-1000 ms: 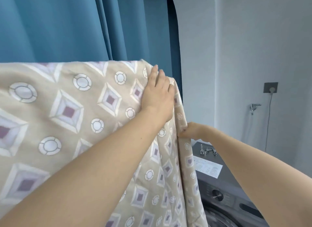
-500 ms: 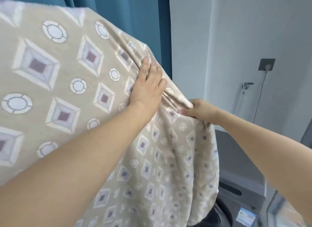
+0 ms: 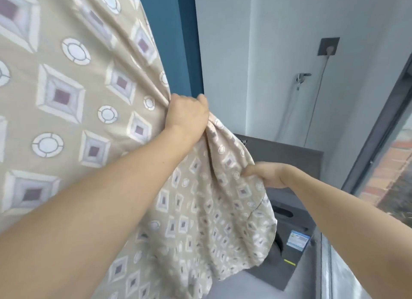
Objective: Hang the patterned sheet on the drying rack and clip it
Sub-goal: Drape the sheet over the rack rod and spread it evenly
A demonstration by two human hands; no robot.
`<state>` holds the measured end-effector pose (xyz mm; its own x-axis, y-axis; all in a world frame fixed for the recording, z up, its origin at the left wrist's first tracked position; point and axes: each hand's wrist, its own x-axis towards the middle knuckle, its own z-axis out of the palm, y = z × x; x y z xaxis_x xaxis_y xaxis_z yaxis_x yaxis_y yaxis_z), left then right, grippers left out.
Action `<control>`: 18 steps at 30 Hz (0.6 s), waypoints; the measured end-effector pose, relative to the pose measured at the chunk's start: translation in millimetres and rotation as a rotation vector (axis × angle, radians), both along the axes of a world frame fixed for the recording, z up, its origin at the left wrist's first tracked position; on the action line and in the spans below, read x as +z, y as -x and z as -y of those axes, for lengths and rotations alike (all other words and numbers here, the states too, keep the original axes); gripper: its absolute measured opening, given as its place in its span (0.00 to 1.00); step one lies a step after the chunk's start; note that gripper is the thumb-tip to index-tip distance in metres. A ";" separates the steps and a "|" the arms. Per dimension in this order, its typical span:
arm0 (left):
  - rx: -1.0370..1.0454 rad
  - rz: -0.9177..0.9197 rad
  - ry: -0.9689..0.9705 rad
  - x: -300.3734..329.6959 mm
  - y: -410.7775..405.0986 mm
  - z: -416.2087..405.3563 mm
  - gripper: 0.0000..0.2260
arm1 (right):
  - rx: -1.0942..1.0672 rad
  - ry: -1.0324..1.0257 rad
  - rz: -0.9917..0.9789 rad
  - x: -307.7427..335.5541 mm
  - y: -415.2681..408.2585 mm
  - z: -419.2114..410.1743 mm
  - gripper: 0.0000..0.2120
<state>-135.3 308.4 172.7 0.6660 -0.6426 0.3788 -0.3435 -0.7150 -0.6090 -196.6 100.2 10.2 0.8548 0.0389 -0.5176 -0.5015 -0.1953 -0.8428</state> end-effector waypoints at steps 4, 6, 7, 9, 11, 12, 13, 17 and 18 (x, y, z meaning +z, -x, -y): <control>-0.135 0.095 0.089 11.9 8.5 -0.4 0.20 | 0.091 -0.466 -0.038 -14.3 8.1 -3.8 0.24; -0.156 0.056 0.072 10.2 0.9 -3.1 0.18 | 0.208 -0.403 -0.116 -20.3 7.5 -7.3 0.23; -0.183 0.026 0.037 10.4 -0.5 -3.9 0.18 | 0.278 -0.294 -0.171 -22.2 7.9 -11.0 0.22; -0.197 -0.034 -0.088 9.7 5.5 -6.3 0.19 | 0.306 -0.009 -0.247 -31.3 4.3 -13.8 0.19; -0.100 -0.221 -0.181 6.1 14.2 -8.2 0.21 | 0.106 0.167 -0.186 -39.1 -1.4 -13.0 0.20; -0.001 -0.372 -0.193 2.7 20.9 -8.3 0.23 | -0.035 0.182 -0.119 -40.8 -5.6 -11.8 0.20; 0.097 -0.503 -0.193 -2.0 26.4 -7.7 0.23 | -0.148 0.153 -0.051 -40.6 -9.7 -10.4 0.17; 0.198 -0.626 -0.226 -35.7 36.3 -3.0 0.12 | -0.226 -0.123 0.043 -24.1 -6.0 -13.1 0.07; 0.196 -0.628 -0.216 -45.0 37.3 -3.5 0.10 | -0.194 -0.137 0.030 -27.4 -1.9 -13.1 0.09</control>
<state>-172.6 311.9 127.7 0.8286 -0.5060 -0.2394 -0.5547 -0.6848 -0.4726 -194.7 113.3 -17.3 0.8682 -0.0595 -0.4927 -0.4925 0.0192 -0.8701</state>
